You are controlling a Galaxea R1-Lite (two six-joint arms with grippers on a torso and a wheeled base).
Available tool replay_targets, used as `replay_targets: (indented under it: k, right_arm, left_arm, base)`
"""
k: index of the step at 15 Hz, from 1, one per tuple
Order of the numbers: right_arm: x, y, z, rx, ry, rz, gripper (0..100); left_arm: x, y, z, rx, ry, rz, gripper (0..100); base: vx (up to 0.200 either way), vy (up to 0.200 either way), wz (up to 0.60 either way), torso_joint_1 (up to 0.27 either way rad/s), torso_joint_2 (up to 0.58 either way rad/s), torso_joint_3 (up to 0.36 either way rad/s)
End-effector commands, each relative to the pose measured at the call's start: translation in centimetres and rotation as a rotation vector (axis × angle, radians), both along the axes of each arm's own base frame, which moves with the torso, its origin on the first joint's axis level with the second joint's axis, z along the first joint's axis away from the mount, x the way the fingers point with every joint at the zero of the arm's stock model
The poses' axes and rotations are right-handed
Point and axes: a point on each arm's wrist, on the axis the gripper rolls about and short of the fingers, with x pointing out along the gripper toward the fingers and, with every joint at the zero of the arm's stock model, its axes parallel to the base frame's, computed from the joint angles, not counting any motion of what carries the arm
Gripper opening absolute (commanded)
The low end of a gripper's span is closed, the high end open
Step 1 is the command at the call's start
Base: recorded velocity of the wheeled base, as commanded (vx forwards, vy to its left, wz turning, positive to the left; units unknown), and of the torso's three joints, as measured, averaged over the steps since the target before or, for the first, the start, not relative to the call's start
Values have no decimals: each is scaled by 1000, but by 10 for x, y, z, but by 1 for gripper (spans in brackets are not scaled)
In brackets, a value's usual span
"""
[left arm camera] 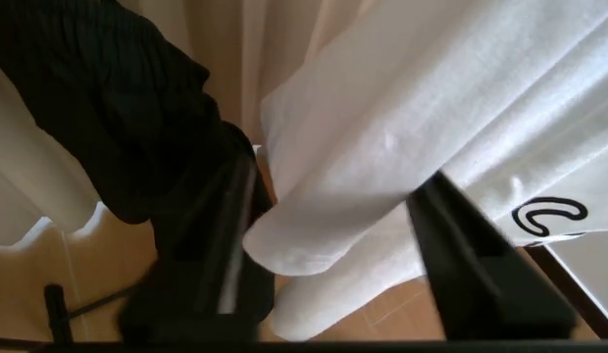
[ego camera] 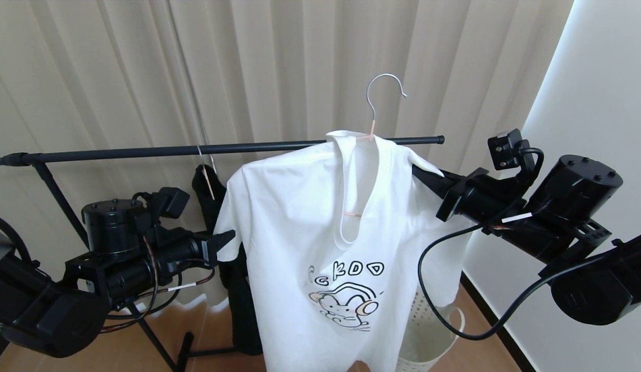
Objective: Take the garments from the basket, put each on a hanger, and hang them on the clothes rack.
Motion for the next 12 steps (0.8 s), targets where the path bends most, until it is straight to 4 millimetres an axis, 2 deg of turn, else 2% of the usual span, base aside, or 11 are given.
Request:
replay_targets:
  k: [1, 8, 12]
  right_arm:
    - [2, -2, -1, -1, 2, -6, 0]
    - [5, -3, 3, 21, 6, -10, 0]
    - [8, -10, 7, 36, 1, -33, 0]
  left_arm:
    - [0, 0, -1, 2, 2, 1, 0]
    - [-2, 10, 5, 2, -18, 30, 0]
    - [-2, 11, 5, 5, -16, 29, 0]
  base:
    - [0, 0, 0, 0, 0, 0]
    - [0, 0, 0, 0, 0, 0]
    - [0, 0, 0, 0, 0, 0]
